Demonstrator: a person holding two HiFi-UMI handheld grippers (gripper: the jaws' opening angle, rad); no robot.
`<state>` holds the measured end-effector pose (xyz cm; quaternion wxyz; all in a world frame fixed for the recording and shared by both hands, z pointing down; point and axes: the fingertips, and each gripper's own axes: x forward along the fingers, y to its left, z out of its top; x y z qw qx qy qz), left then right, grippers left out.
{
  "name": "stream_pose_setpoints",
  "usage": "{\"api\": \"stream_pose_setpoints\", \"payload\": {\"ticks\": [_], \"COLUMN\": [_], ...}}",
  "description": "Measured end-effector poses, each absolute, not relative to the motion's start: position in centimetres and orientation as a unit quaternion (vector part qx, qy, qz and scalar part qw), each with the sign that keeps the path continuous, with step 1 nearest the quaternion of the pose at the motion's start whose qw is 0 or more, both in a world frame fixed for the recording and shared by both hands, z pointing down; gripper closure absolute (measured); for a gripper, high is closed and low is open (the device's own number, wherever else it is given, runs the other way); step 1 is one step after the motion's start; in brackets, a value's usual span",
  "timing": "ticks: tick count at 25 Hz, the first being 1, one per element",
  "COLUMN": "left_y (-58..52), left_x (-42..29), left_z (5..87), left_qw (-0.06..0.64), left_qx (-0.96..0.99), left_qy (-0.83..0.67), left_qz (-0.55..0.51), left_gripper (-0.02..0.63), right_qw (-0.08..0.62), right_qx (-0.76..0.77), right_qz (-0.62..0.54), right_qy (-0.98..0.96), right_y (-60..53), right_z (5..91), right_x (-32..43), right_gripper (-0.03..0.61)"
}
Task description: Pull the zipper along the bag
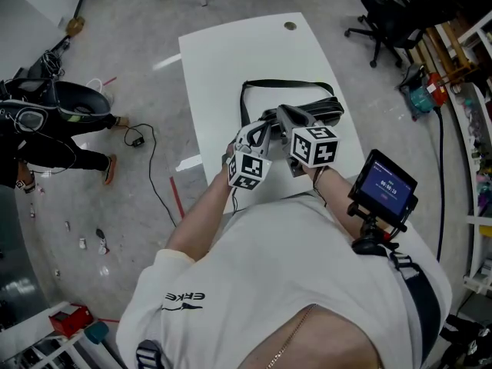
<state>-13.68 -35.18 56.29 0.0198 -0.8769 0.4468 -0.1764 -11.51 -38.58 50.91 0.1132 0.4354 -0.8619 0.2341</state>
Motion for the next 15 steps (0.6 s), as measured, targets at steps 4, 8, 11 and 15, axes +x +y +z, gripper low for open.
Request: {"api": "stream_pose_setpoints", "payload": {"ticks": [4, 8, 11, 15], "left_y": [-35.3, -35.6, -35.7, -35.8], "left_x": [-13.5, -13.4, -13.4, -13.1], "left_z": [56.3, 56.3, 56.3, 56.5], "left_qw": [0.018, 0.017, 0.016, 0.016], "left_qx": [-0.877, -0.877, -0.876, -0.876], "left_qy": [0.448, 0.449, 0.45, 0.45], "left_qz": [-0.175, -0.172, -0.172, -0.172], "left_gripper": [0.611, 0.611, 0.611, 0.611], "right_qw": [0.152, 0.19, 0.218, 0.238], "right_qx": [0.435, 0.429, 0.423, 0.419], "right_qz": [0.189, 0.15, 0.126, 0.108], "right_qy": [-0.867, -0.87, -0.871, -0.87], "right_y": [-38.5, -38.5, -38.5, -38.7], "right_z": [50.9, 51.0, 51.2, 51.4], "right_x": [-11.9, -12.2, -12.6, -12.4], "right_gripper": [0.561, 0.561, 0.561, 0.561]}}
